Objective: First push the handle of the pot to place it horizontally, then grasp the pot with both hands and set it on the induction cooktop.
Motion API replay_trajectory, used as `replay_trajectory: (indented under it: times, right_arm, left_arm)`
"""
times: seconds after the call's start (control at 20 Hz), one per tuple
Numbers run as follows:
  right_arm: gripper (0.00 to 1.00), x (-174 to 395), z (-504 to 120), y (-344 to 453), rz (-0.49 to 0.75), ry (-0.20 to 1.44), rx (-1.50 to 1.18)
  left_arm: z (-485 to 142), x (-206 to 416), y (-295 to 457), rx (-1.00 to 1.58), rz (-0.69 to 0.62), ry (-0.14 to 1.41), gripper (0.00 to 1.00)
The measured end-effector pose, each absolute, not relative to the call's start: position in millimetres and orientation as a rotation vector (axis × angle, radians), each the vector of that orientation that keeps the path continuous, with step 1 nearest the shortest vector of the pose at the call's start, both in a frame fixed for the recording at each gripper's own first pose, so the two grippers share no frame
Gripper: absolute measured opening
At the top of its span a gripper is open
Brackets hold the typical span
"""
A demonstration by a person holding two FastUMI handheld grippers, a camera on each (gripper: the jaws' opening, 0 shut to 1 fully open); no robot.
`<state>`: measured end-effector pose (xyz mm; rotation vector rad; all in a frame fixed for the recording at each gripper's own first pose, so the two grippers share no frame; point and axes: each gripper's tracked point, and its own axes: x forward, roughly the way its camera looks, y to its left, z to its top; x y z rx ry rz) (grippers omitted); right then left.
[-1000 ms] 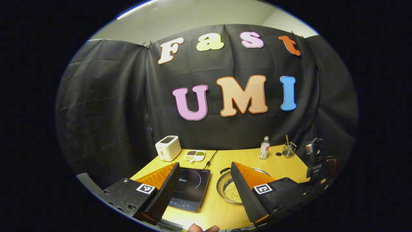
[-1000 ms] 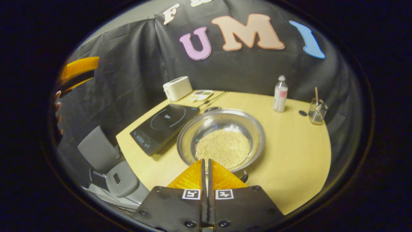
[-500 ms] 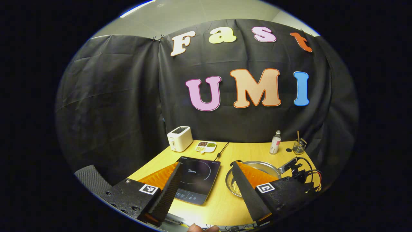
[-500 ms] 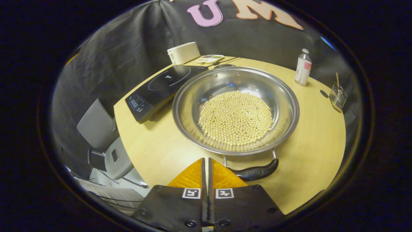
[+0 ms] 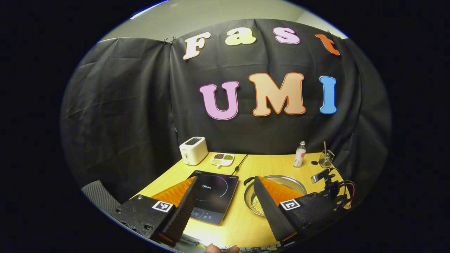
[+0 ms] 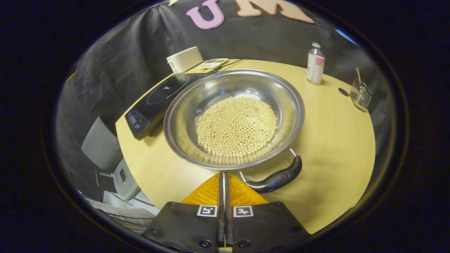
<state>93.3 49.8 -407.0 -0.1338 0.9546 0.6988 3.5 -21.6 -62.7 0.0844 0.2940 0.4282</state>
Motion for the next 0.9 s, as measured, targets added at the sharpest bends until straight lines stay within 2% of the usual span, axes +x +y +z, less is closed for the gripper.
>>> replay_trajectory:
  times: [0.45, 0.5, 0.65, 0.9]
  right_arm:
    - [0.02, 127.8, -400.7, 15.9, 0.609, 0.952, -0.14]
    - [0.02, 130.1, -401.3, 14.4, 0.596, 0.954, -0.145]
    - [0.02, 144.6, -402.0, 8.6, 0.549, 0.962, -0.168]
    - [0.03, 165.4, -407.0, -18.4, 0.381, 0.999, -0.224]
  left_arm:
    - [-62.3, 19.3, -18.7, 0.077, 0.389, 0.28, 0.98]
    - [-62.4, 21.9, -16.8, 0.075, 0.383, 0.276, 0.95]
    - [-74.4, 34.0, -9.8, 0.05, 0.347, 0.287, 0.95]
    - [-118.9, 70.1, 16.6, -0.022, 0.239, 0.357, 0.95]
